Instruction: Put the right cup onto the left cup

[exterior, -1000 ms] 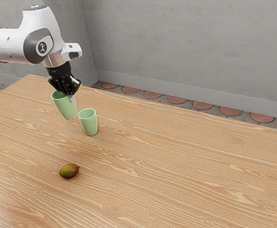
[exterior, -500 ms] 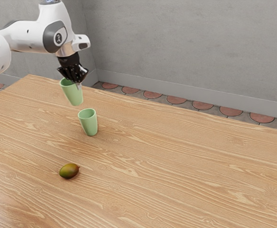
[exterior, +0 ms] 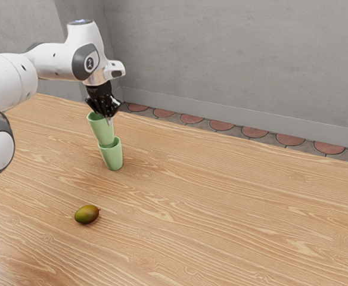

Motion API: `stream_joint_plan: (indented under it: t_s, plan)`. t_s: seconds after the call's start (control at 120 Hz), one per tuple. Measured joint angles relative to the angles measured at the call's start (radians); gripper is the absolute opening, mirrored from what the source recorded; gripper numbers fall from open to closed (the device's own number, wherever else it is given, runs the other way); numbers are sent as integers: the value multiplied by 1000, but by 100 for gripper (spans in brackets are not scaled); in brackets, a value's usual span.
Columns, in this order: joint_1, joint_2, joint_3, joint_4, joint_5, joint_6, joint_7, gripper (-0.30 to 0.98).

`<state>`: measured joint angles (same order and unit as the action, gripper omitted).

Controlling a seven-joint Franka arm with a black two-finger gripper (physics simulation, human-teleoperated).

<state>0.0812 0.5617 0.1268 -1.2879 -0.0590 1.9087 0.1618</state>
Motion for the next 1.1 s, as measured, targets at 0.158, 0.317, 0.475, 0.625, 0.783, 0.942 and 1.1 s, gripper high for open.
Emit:
stream_joint_plan:
  t_s: [0.158,0.317,0.475,0.625,0.783,0.942,1.1]
  plan:
    - [0,23,1,0,-11,4,6,-10]
    - [0,45,0,0,-18,8,10,-10]
    - [0,55,-1,-2,-27,12,14,9]
    - [0,56,-2,-2,-34,14,17,39]
    - [0,11,-7,-13,-37,12,20,54]
    - [0,-98,-32,-104,-36,3,23,62]
    - [0,-234,-64,-272,-36,-2,25,65]
